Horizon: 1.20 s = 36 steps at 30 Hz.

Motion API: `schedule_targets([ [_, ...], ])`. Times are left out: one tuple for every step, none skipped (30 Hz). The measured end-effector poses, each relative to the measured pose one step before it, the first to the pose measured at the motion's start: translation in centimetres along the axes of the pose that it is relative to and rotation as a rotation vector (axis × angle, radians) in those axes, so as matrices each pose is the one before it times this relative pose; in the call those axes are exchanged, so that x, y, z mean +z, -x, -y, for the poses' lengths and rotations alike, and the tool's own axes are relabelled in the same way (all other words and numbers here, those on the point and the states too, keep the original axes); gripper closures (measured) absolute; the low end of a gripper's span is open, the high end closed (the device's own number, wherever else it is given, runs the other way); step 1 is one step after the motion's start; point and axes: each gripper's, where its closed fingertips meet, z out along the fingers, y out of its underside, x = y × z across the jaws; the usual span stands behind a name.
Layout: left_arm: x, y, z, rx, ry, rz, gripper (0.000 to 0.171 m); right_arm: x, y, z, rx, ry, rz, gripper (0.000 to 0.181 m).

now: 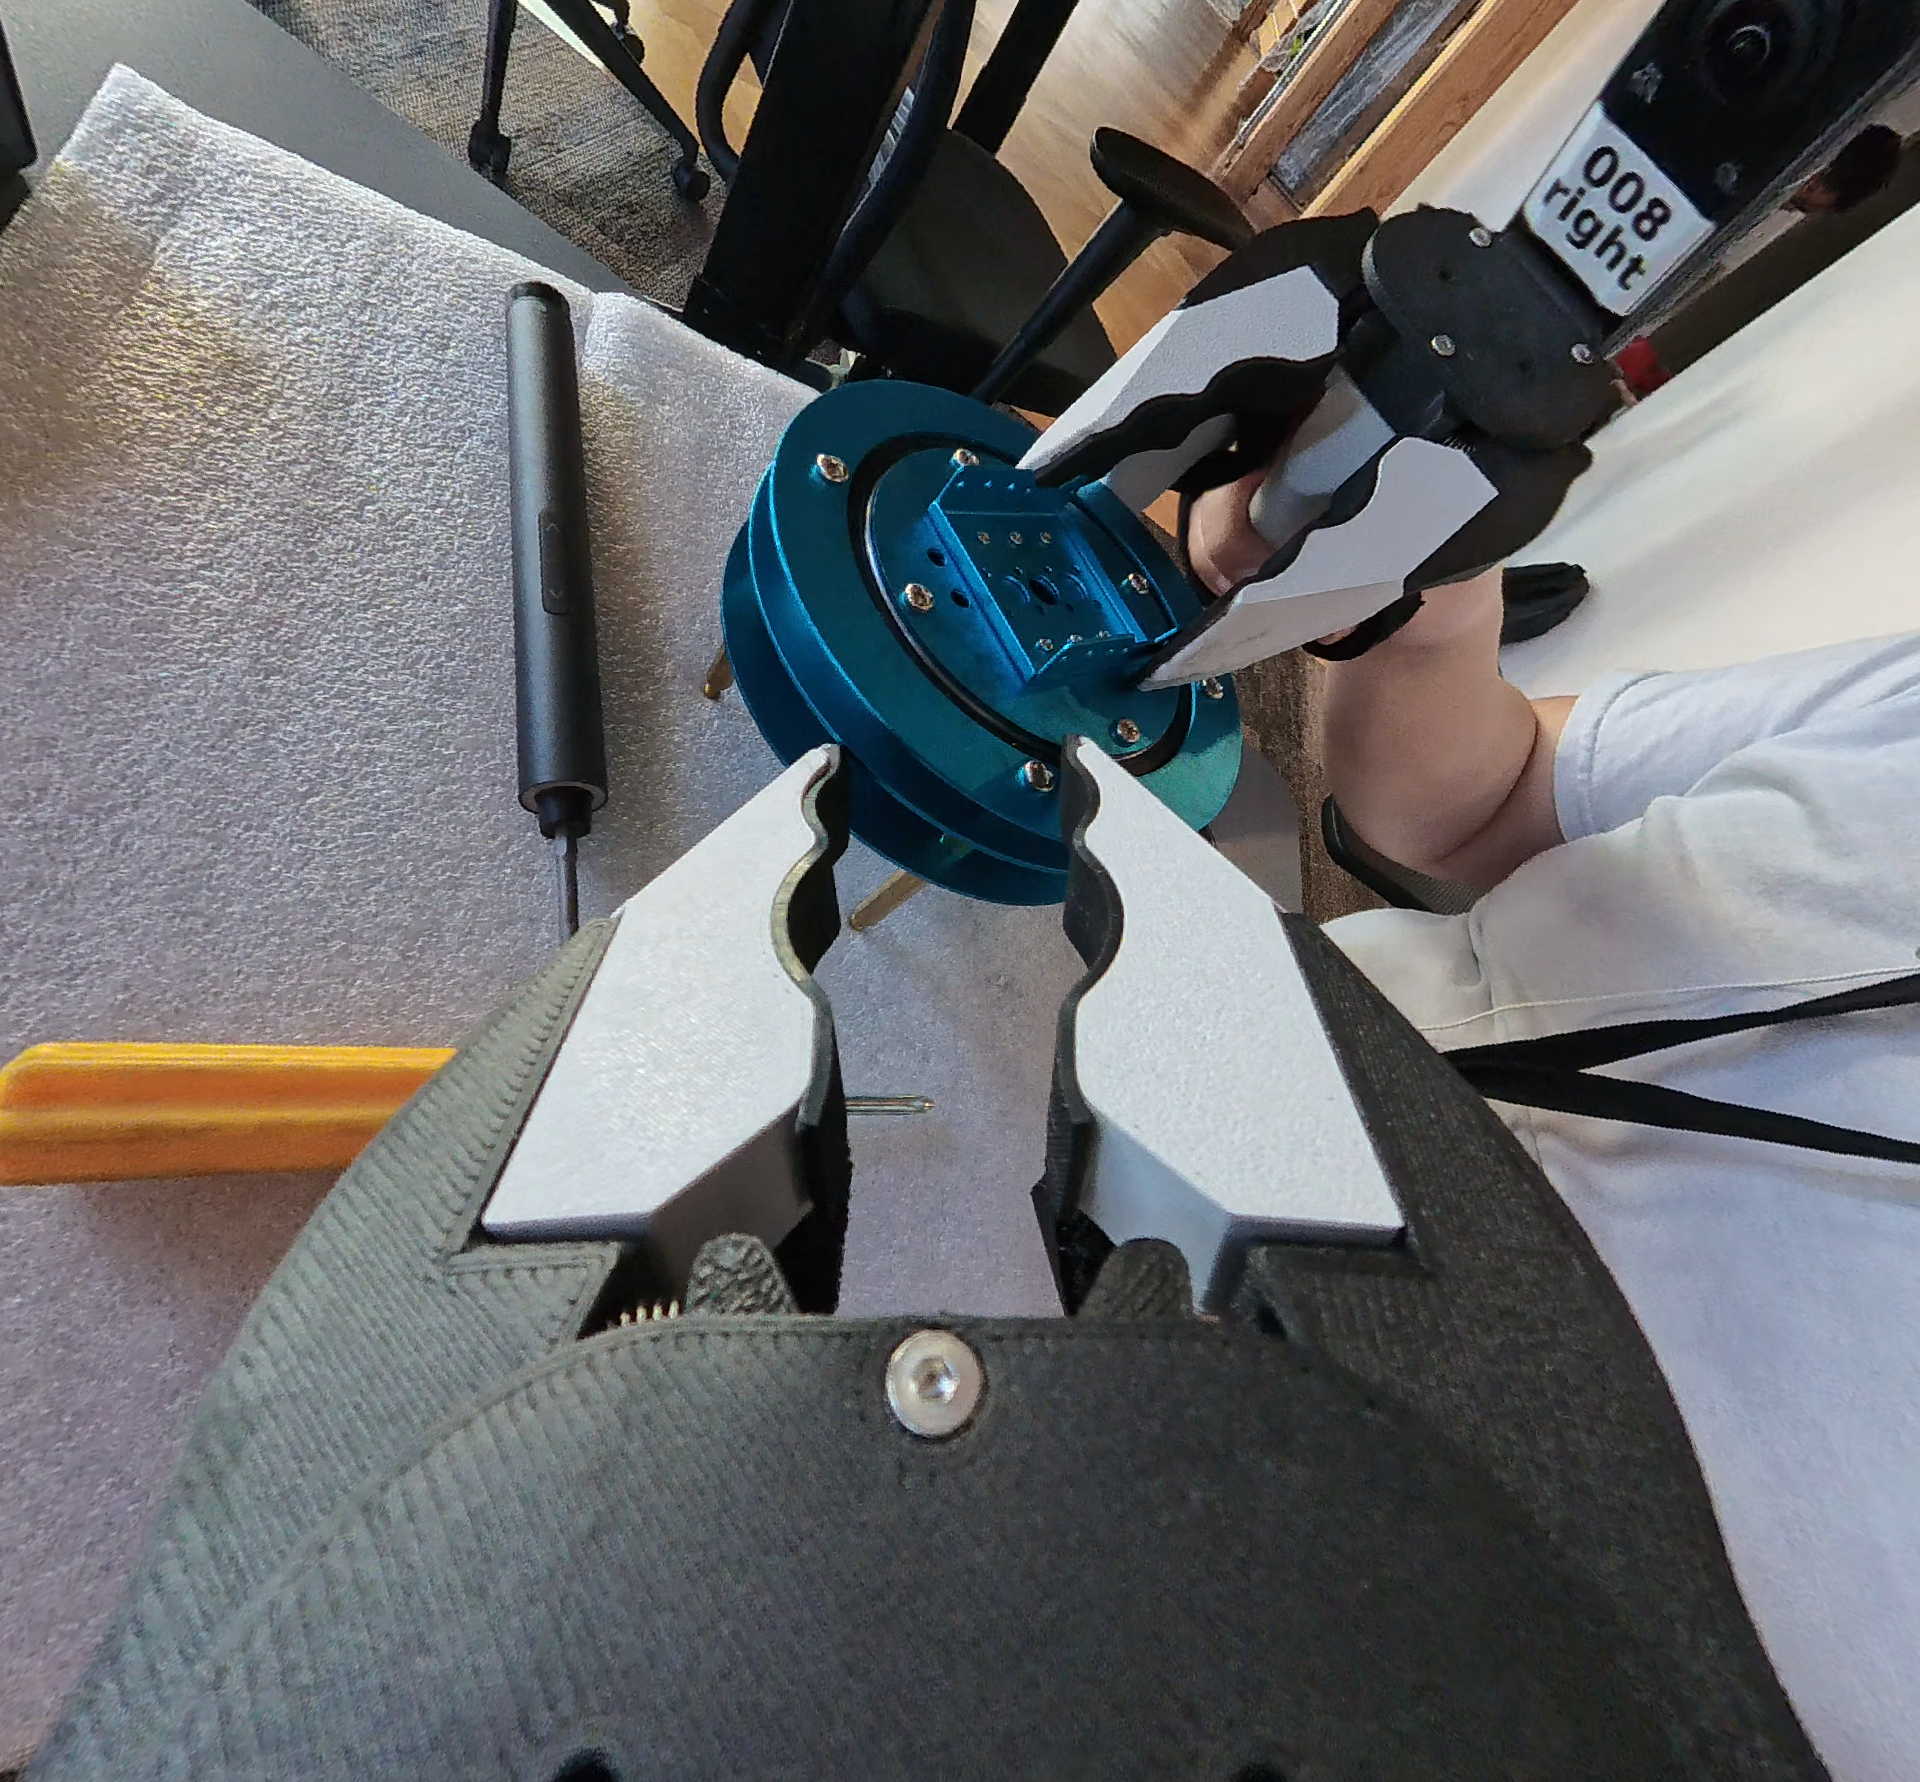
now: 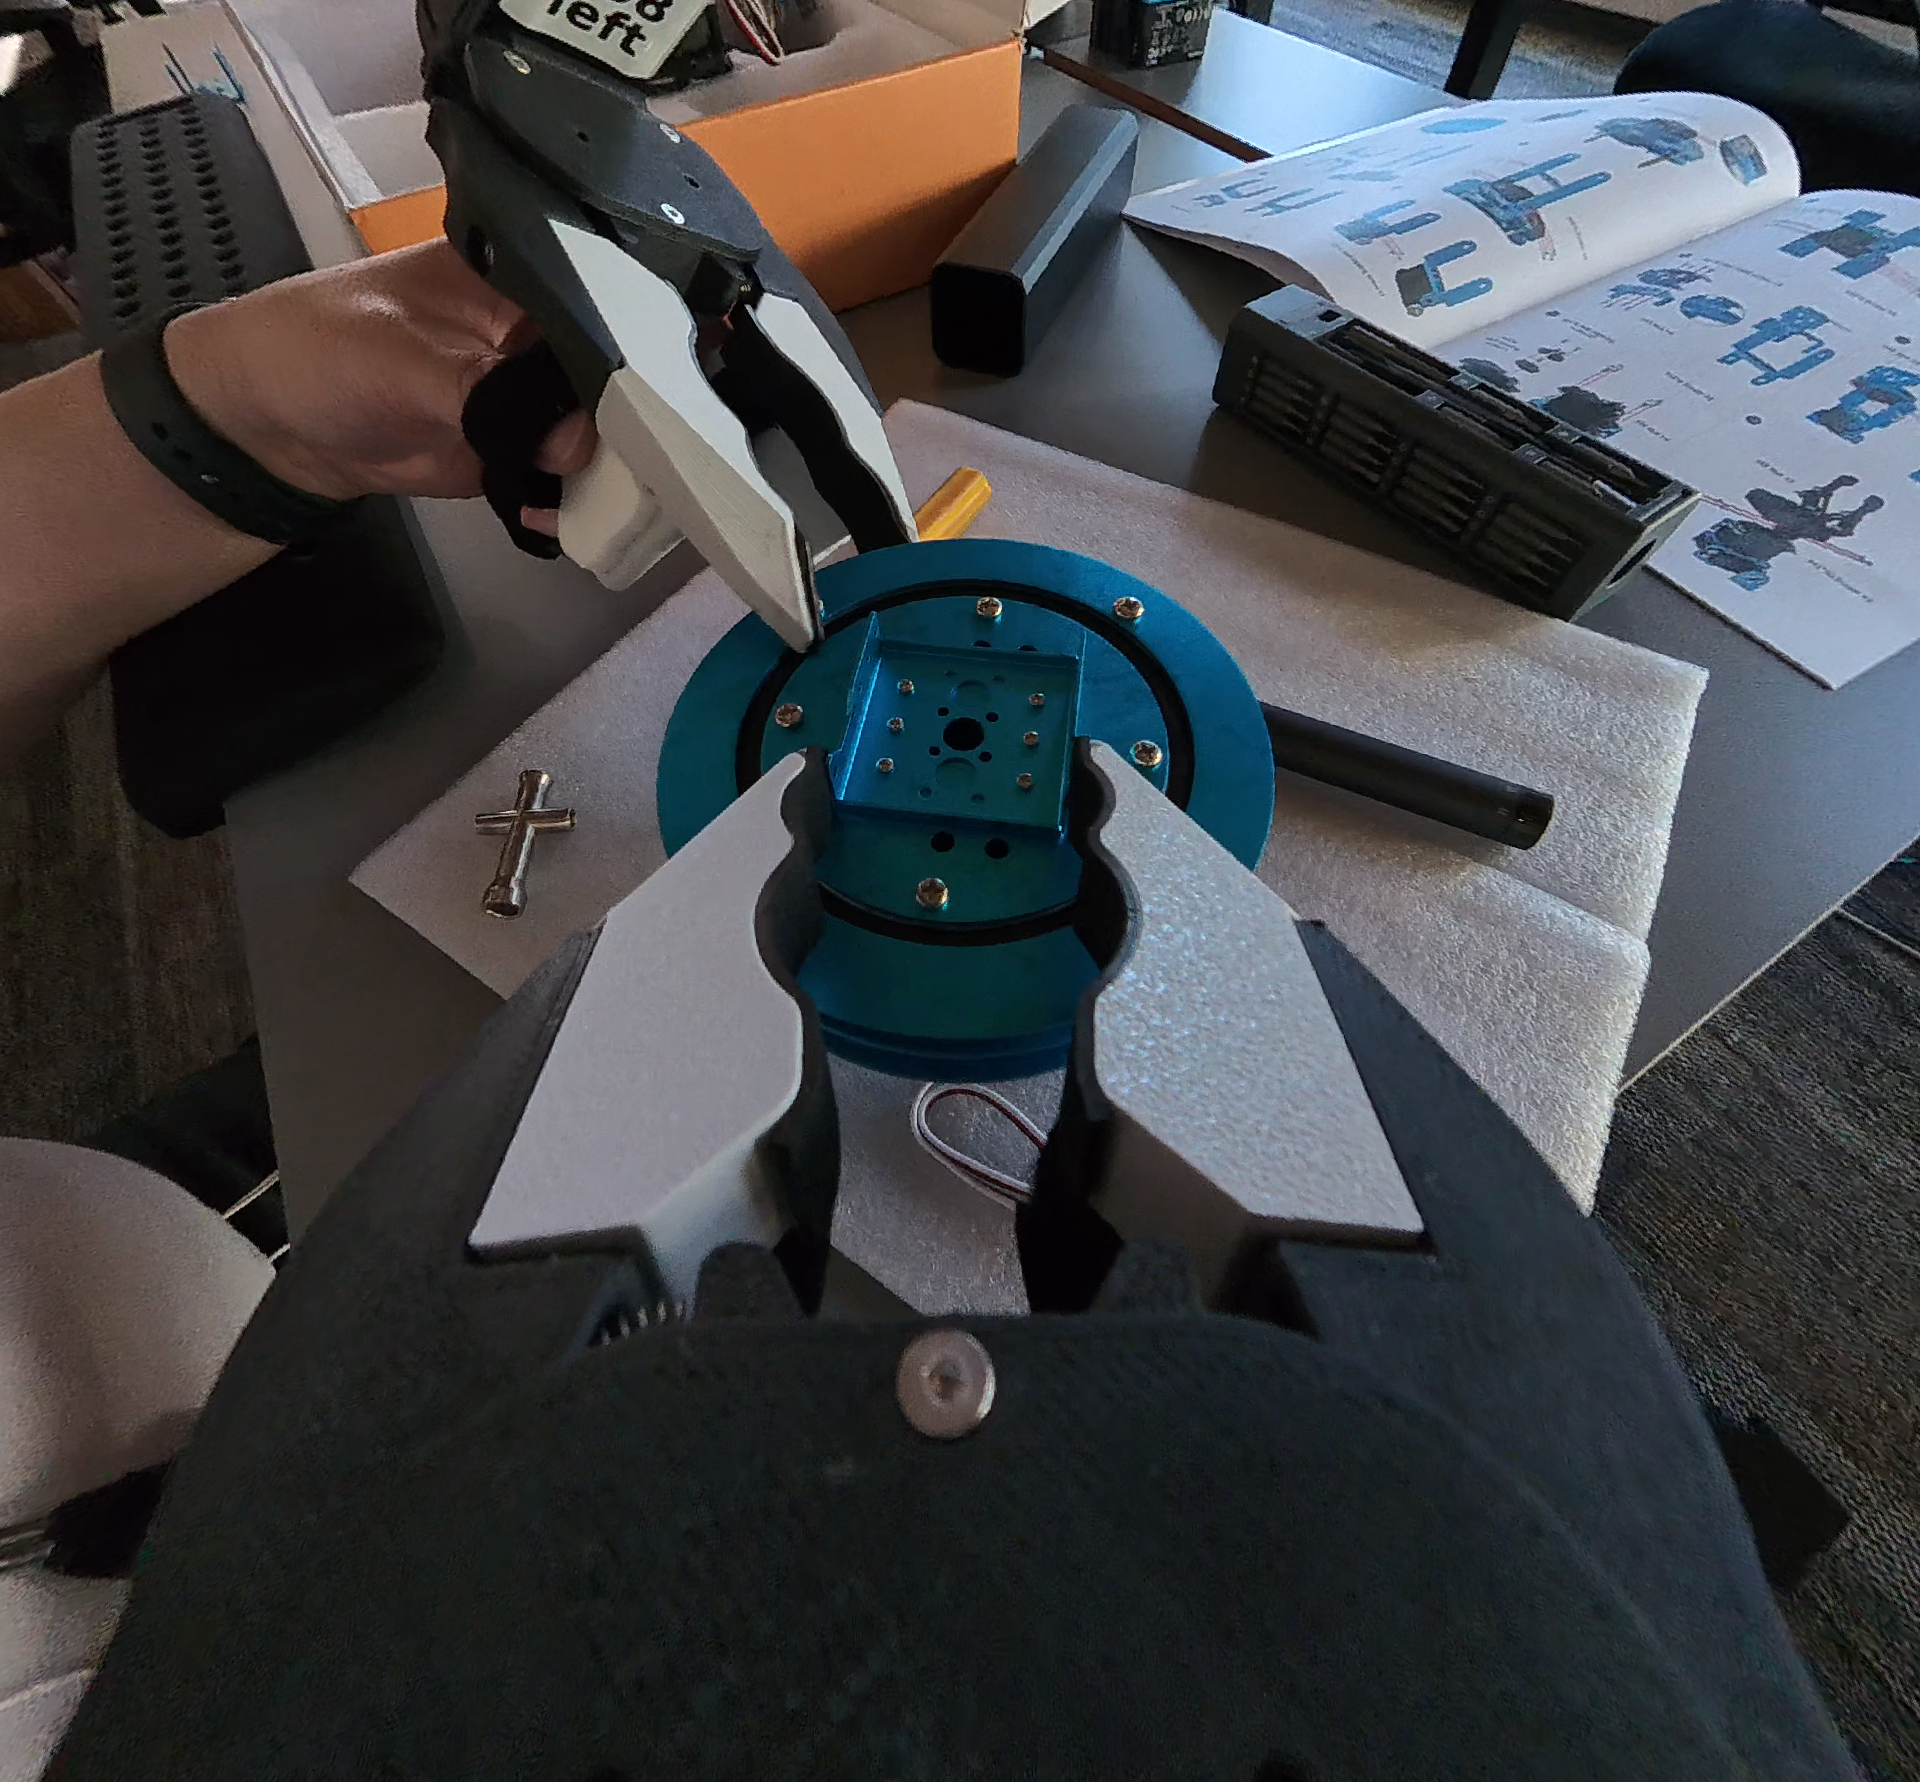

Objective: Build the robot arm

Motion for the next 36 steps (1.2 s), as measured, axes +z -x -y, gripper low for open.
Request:
schedule_targets([
  [-0.019, -0.010, -0.008, -0.0026, 0.00111, -0.0007, 0.134, -0.173, 0.091, -0.015, -0.0010, -0.0024, 0.0165, 0.136],
  [-0.061, 0.027, -0.022, -0.0030, 0.00170, 0.0009, 0.134, -0.327, 0.027, 0.014, -0.0018, -0.0040, 0.0168, 0.136],
  [-0.120, 0.032, 0.041, -0.0034, -0.00133, 0.0010, 0.134, -0.492, -0.139, 0.231, 0.0026, -0.0177, 0.0125, 0.137],
  [-0.182, 0.014, 0.068, -0.0040, -0.00293, -0.0013, 0.136, -0.638, -0.416, 0.496, 0.0056, -0.0369, 0.0032, 0.137],
  [-0.233, 0.013, 0.088, -0.0045, -0.00445, -0.0010, 0.137, -0.700, -0.743, 0.565, 0.0111, -0.0457, -0.0046, 0.137],
  [-0.279, 0.050, 0.151, -0.0057, -0.00842, 0.0010, 0.139, -0.684, -1.037, 0.442, 0.0286, -0.0422, -0.0071, 0.138],
  [-0.325, 0.029, 0.214, -0.0075, -0.01224, -0.0009, 0.140, -0.612, -1.108, 0.244, 0.0503, -0.0287, 0.0018, 0.138],
  [-0.360, -0.075, 0.268, -0.0080, -0.01470, -0.0064, 0.140, -0.494, -0.864, 0.246, 0.0532, -0.0263, 0.0251, 0.138],
  [-0.390, -0.120, 0.298, -0.0062, -0.01556, -0.0089, 0.140, -0.380, -0.417, 0.256, 0.0415, -0.0248, 0.0540, 0.139],
  [-0.411, -0.117, 0.330, -0.0010, -0.01691, -0.0064, 0.140, -0.251, 0.174, 0.093, 0.0183, -0.0110, 0.0851, 0.136],
  [-0.412, -0.183, 0.359, 0.0099, -0.01815, -0.0034, 0.140, -0.171, 0.598, -0.161, -0.0092, 0.0075, 0.1030, 0.133],
  [-0.380, -0.305, 0.323, 0.0228, -0.01590, -0.0004, 0.139, -0.178, 0.576, -0.428, -0.0268, 0.0256, 0.0943, 0.132],
  [-0.320, -0.346, 0.232, 0.0298, -0.01302, 0.0066, 0.137, -0.161, 0.041, -0.450, -0.0443, 0.0273, 0.0477, 0.128],
  [-0.263, -0.351, 0.121, 0.0292, -0.01464, 0.0161, 0.135, -0.061, -0.503, -0.510, -0.0675, 0.0308, -0.0006, 0.118],
  [-0.185, -0.348, -0.006, 0.0255, -0.01440, 0.0233, 0.130, 0.113, -0.193, -0.546, -0.0811, 0.0362, 0.0055, 0.104],
  [-0.082, -0.390, -0.144, 0.0250, -0.01052, 0.0248, 0.124, 0.255, 0.206, -0.507, -0.0705, 0.0377, 0.0221, 0.096],
  [0.031, -0.433, -0.305, 0.0266, -0.00617, 0.0242, 0.121, 0.344, 0.162, -0.483, -0.0484, 0.0424, 0.0202, 0.091],
  [0.146, -0.340, -0.474, 0.0232, 0.00205, 0.0279, 0.119, 0.436, 0.204, -0.496, -0.0355, 0.0453, 0.0281, 0.087],
  [0.231, -0.229, -0.634, 0.0149, 0.01374, 0.0311, 0.115, 0.461, 0.130, -0.469, -0.0242, 0.0468, 0.0268, 0.085],
  [0.330, -0.208, -0.716, 0.0058, 0.02194, 0.0278, 0.113, 0.482, -0.040, -0.300, -0.0195, 0.0353, 0.0187, 0.083],
  [0.405, -0.282, -0.713, -0.0046, 0.02419, 0.0173, 0.112, 0.472, 0.009, -0.225, -0.0151, 0.0249, 0.0239, 0.081],
  [0.470, -0.452, -0.603, -0.0131, 0.02230, 0.0011, 0.109, 0.424, -0.084, -0.246, -0.0089, 0.0217, 0.0186, 0.080],
  [0.480, -0.422, -0.438, -0.0164, 0.01713, -0.0039, 0.106, 0.360, -0.276, -0.275, -0.0057, 0.0182, 0.0059, 0.079],
  [0.414, -0.079, -0.245, -0.0124, 0.01037, 0.0117, 0.103, 0.312, -0.267, -0.346, -0.0115, 0.0200, 0.0000, 0.079],
  [0.279, 0.274, -0.115, 0.0021, 0.00647, 0.0317, 0.100, 0.311, -0.231, -0.352, -0.0195, 0.0218, -0.0065, 0.079],
  [0.171, 0.484, -0.054, 0.0205, 0.00716, 0.0446, 0.097, 0.317, -0.171, -0.348, -0.0310, 0.0260, -0.0137, 0.079],
  [0.093, 0.473, -0.033, 0.0279, 0.00685, 0.0419, 0.095, 0.346, -0.122, -0.291, -0.0358, 0.0299, -0.0195, 0.079],
  [0.084, 0.166, 0.000, 0.0203, 0.00472, 0.0191, 0.092, 0.329, -0.003, -0.072, -0.0334, 0.0199, -0.0154, 0.079],
  [0.118, -0.039, -0.046, 0.0051, 0.00648, -0.0033, 0.092, 0.309, 0.163, 0.162, -0.0233, 0.0053, -0.0034, 0.079],
  [0.184, -0.087, -0.137, -0.0070, 0.01292, -0.0125, 0.092, 0.254, 0.290, 0.181, -0.0070, -0.0007, 0.0122, 0.079],
  [0.239, -0.001, -0.240, -0.0045, 0.01937, -0.0095, 0.091, 0.198, 0.166, 0.075, 0.0065, 0.0006, 0.0149, 0.080],
  [0.272, 0.132, -0.280, 0.0103, 0.02253, 0.0025, 0.089, 0.113, 0.073, 0.006, 0.0104, 0.0002, 0.0137, 0.080],
  [0.315, 0.179, -0.284, 0.0224, 0.02353, 0.0095, 0.089, 0.059, 0.014, 0.053, 0.0105, -0.0063, 0.0104, 0.080],
  [0.372, 0.076, -0.308, 0.0249, 0.02545, 0.0063, 0.089, 0.004, 0.008, 0.042, 0.0104, -0.0089, 0.0098, 0.081],
  [0.401, -0.092, -0.255, 0.0240, 0.02358, -0.0017, 0.091, 0.005, -0.017, 0.025, 0.0095, -0.0082, 0.0094, 0.081],
  [0.342, -0.021, -0.079, 0.0237, 0.01307, 0.0055, 0.094, 0.012, -0.044, 0.040, 0.0050, -0.0074, 0.0039, 0.082],
])
